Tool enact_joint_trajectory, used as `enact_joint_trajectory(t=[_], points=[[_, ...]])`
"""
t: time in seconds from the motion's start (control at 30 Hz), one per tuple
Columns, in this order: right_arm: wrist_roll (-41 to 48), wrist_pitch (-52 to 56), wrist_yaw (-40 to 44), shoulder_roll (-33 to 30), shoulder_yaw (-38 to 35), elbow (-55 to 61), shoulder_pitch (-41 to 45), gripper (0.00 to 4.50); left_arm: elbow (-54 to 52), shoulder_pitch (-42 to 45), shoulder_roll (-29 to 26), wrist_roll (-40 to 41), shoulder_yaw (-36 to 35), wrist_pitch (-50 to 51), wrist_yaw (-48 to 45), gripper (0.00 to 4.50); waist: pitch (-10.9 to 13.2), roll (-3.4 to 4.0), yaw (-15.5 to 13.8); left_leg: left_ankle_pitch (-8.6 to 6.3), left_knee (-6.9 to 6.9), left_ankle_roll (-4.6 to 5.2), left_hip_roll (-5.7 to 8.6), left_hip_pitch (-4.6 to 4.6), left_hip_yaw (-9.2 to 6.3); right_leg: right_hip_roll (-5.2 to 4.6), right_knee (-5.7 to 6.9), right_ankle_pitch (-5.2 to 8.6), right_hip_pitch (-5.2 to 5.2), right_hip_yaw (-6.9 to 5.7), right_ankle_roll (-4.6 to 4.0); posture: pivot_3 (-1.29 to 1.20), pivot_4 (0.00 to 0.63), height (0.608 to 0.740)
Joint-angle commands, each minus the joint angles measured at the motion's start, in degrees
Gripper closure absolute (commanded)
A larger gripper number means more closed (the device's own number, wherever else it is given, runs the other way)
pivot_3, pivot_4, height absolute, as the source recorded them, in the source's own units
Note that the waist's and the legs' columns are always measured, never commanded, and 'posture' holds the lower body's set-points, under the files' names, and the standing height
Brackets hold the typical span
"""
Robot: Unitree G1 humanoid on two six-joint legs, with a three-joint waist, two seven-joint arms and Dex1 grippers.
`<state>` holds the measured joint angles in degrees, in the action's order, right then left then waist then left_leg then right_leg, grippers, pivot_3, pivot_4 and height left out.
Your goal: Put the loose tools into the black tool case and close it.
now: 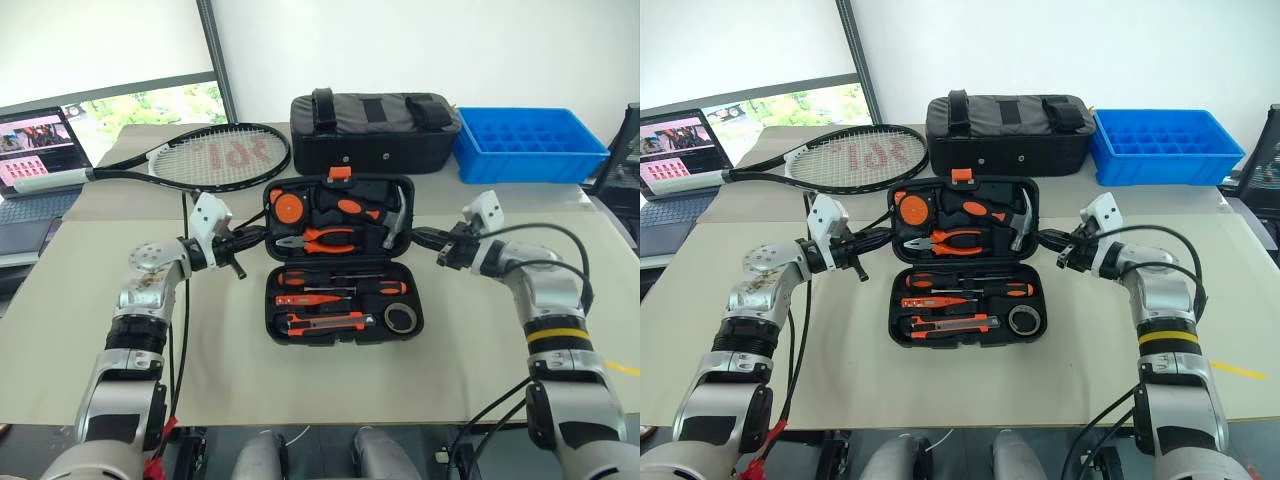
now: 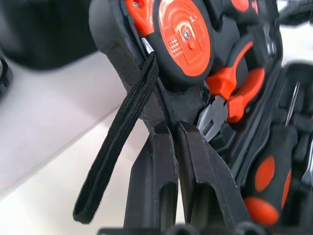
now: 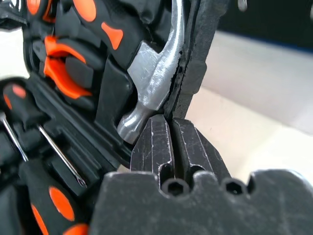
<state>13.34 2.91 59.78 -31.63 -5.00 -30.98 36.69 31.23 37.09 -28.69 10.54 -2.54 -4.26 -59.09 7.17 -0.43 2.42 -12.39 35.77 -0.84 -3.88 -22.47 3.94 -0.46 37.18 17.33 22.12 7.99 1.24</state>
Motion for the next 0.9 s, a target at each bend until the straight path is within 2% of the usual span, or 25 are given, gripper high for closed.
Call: enact_joint_trajectory(t=[0.03, 0.17, 0.33, 0.57, 0.63, 0.7, 0.73, 0.83, 0.9], points=[[-2.56, -16.63, 2.62, -0.33, 1.4, 1.07, 0.9, 4.5, 1.37, 0.21, -0.63, -5.02, 2.21, -15.29, 1.63, 4.46, 0.0, 0.0, 0.02, 0.0, 0.0, 0.0, 0.0, 0.02, 0.0, 0.0, 0.0, -0.02, -0.02, 0.0, -0.02, 0.0, 0.15, 0.708], [-4.85, -27.32, -0.13, -0.08, 0.61, -5.14, 2.86, 4.5, 6.56, 2.13, -1.02, -8.61, 1.82, -25.69, 7.37, 4.46, 0.0, -0.01, 0.11, 0.01, 0.0, 0.01, -0.01, 0.18, 0.01, 0.0, 0.01, -0.07, -0.15, 0.01, -0.05, 0.0, 0.15, 0.708], [-7.47, -39.0, -0.62, -1.6, 1.41, -11.36, 4.15, 4.5, 10.73, 2.4, -3.24, -15.12, 4.64, -41.19, 11.45, 4.46, 0.0, -0.01, 0.1, 0.05, 0.0, 0.06, -0.01, 0.18, 0.02, 0.0, 0.0, -0.15, -0.16, 0.04, -0.05, 0.0, 0.15, 0.708], [-9.13, -49.03, 1.11, -4.8, 3.2, -11.31, 0.44, 4.5, 14.59, 0.34, -8.43, -24.96, 9.85, -57.27, 16.46, 4.46, 0.0, 0.0, -0.05, 0.04, -0.03, 0.07, -0.03, 0.18, 0.11, -0.08, -0.01, -0.16, -0.16, 0.04, -0.05, 0.0, 0.15, 0.708], [-10.66, -53.44, 1.63, -7.24, 4.39, -9.55, -1.98, 3.74, 13.92, -1.6, -10.73, -28.87, 11.54, -62.02, 18.34, 3.75, -0.04, 0.06, -0.07, 0.03, -0.05, 0.08, -0.03, 0.2, 0.13, -0.1, -0.03, -0.15, -0.18, 0.04, -0.05, 0.0, 0.15, 0.708], [-10.19, -55.35, 1.82, -8.84, 4.65, -8.12, -3.98, 3.36, 12.84, -3.03, -12.49, -31.72, 12.47, -66.16, 20.47, 3.34, -0.07, 0.11, -0.05, -0.01, -0.08, 0.14, -0.04, 0.34, 0.19, -0.12, -0.06, -0.15, -0.31, 0.06, -0.05, 0.0, 0.15, 0.708], [-9.81, -55.7, 1.52, -9.55, 4.51, -7.45, -5.08, 2.84, 12.31, -3.62, -13.16, -32.25, 12.59, -67.6, 21.49, 2.84, -0.07, 0.11, -0.03, -0.02, -0.13, 0.16, -0.04, 0.43, 0.24, -0.15, -0.08, -0.15, -0.4, 0.09, -0.05, 0.0, 0.15, 0.708], [-8.93, -55.6, 1.83, -12.55, 4.31, -5.31, -9.24, 1.89, 11.31, -5.74, -15.34, -32.16, 12.2, -70.85, 24.45, 1.75, -0.06, 0.09, -0.03, -0.03, -0.1, 0.16, -0.09, 0.57, 0.31, -0.21, -0.11, -0.14, -0.54, 0.06, -0.05, 0.0, 0.15, 0.708], [-6.71, -53.21, 3.28, -15.64, 3.21, -2.1, -14.52, 1.87, 10.69, -8.96, -17.82, -30.02, 11.6, -73.35, 25.88, 1.09, -0.06, 0.1, 0.02, -0.03, -0.09, 0.16, -0.08, 0.83, 0.39, -0.24, -0.11, -0.14, -0.8, 0.09, -0.04, 0.0, 0.15, 0.708]])
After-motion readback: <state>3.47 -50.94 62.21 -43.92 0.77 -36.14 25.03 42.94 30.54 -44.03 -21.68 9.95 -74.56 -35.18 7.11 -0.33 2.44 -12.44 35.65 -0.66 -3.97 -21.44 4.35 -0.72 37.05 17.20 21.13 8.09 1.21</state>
